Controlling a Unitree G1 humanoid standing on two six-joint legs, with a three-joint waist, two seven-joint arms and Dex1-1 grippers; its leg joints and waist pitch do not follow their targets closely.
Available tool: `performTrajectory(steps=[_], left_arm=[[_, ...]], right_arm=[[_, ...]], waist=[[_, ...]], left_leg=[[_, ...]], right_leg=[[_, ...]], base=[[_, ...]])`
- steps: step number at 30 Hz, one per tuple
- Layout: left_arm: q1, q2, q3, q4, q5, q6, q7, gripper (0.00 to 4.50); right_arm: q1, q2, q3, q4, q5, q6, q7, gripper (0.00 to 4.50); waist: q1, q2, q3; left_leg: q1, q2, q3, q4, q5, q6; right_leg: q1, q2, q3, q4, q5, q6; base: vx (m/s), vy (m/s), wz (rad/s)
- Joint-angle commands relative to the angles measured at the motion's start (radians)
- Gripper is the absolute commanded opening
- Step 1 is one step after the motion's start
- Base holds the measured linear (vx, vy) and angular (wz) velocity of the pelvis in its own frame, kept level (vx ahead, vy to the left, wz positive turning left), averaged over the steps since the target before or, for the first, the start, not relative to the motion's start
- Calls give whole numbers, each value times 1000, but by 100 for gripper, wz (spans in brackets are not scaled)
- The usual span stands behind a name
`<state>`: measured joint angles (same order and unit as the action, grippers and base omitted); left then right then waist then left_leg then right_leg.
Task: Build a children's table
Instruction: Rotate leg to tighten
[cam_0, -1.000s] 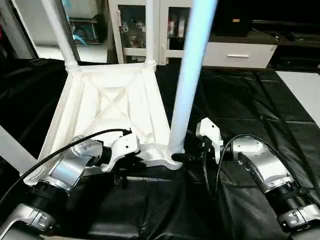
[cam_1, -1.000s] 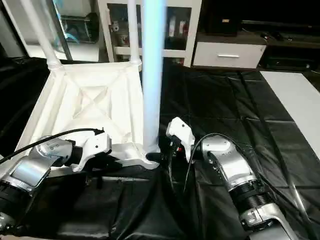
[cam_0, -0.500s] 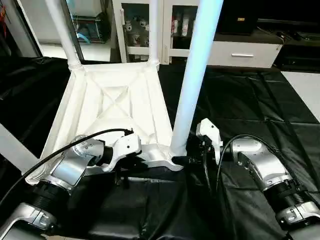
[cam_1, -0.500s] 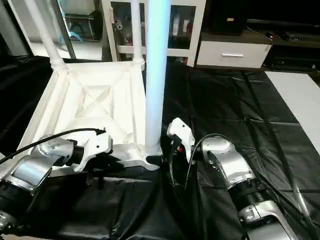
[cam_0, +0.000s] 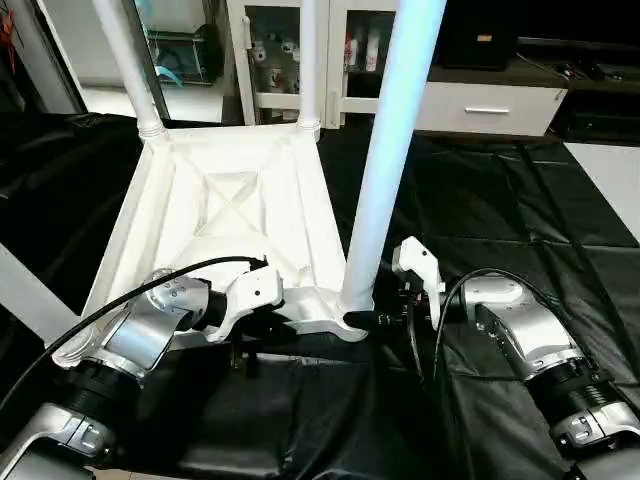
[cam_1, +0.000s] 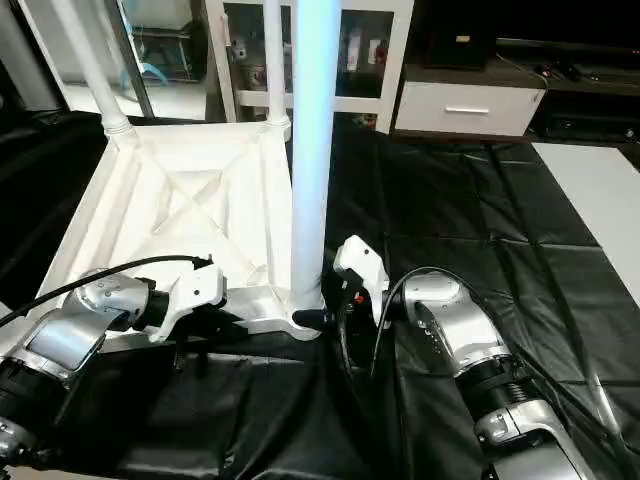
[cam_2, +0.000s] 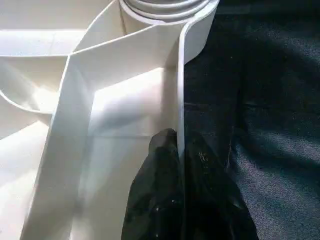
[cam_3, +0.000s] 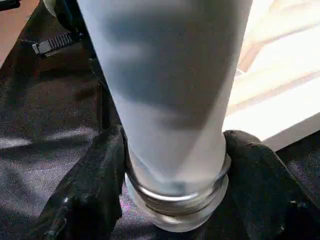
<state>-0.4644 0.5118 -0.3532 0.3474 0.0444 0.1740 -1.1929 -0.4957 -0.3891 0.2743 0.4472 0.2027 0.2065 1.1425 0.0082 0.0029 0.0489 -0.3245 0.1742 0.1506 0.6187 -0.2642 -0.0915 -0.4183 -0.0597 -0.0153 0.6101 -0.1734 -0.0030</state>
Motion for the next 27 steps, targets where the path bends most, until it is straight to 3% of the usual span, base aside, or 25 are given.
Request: performTrajectory(steps=[1,5,6,8,11,15,17,18,23,26,27], left_arm=[[6,-17,-13,30,-1,-13,12,0],[3,-40,-5,41,4,-4,53,0],[1,-50,-1,46,6,-1,69,0],[-14,-82,13,66,8,12,119,0],[-46,-137,33,98,0,41,179,0],[-112,-208,40,165,17,57,267,0],[-134,-228,43,191,30,64,306,0],[-155,-251,47,213,42,72,350,0],[-235,-354,91,296,71,113,538,0],[-255,-376,98,318,82,112,585,0],[-256,-381,98,319,79,108,585,0]], right_arm=[[-9,5,-11,22,-15,-6,-19,270],[-18,55,-55,90,-56,-68,-199,269],[-24,73,-73,115,-65,-79,-264,268],[-28,112,-109,154,-65,-80,-375,268],[-32,169,-149,199,-61,-78,-506,267],[-75,247,-165,301,-100,-129,-719,267],[-91,268,-170,336,-115,-148,-782,267],[-109,288,-172,372,-131,-160,-855,266],[-179,355,-185,493,-180,-167,-1140,266],[-200,374,-180,524,-197,-180,-1197,266],[-207,379,-180,534,-201,-191,-1205,266]], waist=[[5,-6,-37],[4,-6,-36],[-3,-8,-35],[-9,-9,-36],[-13,-10,-38],[-12,-7,-46],[-9,-6,-50],[-5,-4,-53],[6,-3,-60],[18,-7,-65],[23,-6,-68]], left_leg=[[-21,42,-10,-102,-235,42],[-20,40,-10,-101,-249,37],[-27,38,-15,-105,-252,25],[-28,36,-18,-105,-251,18],[-21,34,-15,-103,-256,19],[-27,35,-11,-101,-193,20],[-26,32,-3,-96,-139,24],[-32,30,-2,-93,-90,34],[-28,24,5,-86,1,47],[-29,22,9,-83,44,82],[-26,22,12,-81,70,102]], right_leg=[[40,-70,38,-95,-494,-193],[34,-71,37,-100,-538,-182],[38,-73,35,-101,-571,-162],[39,-73,33,-102,-587,-145],[32,-70,34,-106,-592,-141],[37,-69,36,-94,-459,-181],[38,-66,37,-88,-344,-217],[49,-67,36,-78,-258,-245],[56,-63,34,-65,-104,-285],[65,-64,33,-56,-21,-296],[62,-62,32,-54,22,-302]], base=[[0,0,0],[0,0,0],[0,0,0],[0,0,0],[0,0,0],[0,0,0],[0,0,0],[0,0,0],[0,0,0],[0,0,0],[0,0,0]])
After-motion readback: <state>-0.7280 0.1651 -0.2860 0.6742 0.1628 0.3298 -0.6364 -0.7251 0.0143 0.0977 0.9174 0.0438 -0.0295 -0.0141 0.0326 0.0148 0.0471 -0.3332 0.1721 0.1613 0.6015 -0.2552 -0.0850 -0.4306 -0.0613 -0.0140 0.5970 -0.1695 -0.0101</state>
